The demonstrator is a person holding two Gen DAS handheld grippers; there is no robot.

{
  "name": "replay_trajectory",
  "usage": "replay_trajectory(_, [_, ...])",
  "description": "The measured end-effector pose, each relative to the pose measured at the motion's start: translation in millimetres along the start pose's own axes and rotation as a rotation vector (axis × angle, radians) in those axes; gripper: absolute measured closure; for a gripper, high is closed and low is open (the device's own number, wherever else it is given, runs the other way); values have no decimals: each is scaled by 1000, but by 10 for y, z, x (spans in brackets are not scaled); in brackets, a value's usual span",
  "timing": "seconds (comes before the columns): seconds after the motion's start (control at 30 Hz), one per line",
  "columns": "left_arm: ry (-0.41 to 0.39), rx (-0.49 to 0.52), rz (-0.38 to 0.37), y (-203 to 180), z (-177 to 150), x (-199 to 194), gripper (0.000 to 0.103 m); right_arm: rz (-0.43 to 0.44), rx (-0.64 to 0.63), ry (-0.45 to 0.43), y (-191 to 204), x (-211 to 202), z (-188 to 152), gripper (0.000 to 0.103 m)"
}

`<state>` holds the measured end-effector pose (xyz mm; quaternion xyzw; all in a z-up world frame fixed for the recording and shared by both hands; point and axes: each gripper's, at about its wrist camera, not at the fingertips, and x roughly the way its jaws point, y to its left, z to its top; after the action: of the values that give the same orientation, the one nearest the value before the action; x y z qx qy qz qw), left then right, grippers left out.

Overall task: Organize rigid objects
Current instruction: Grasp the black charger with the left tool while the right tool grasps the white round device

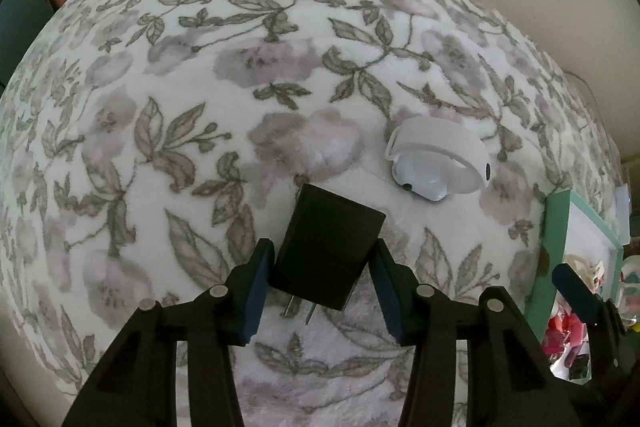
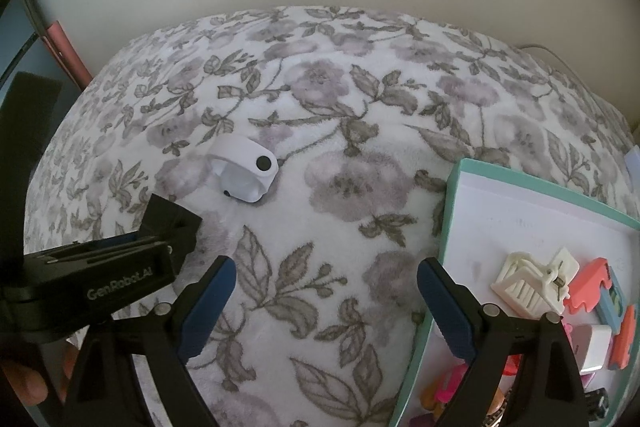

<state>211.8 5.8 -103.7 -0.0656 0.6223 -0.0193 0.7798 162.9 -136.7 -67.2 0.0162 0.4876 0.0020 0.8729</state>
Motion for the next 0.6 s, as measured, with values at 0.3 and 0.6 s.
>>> replay_trajectory(0.3, [-24,-49,-2,235,54,-14,55,-2,-9,-9,50,66,60,11])
replay_trajectory(0.6, [-59,-154,53,615,109,-46,56,16,-17,-19,190,161,262,11])
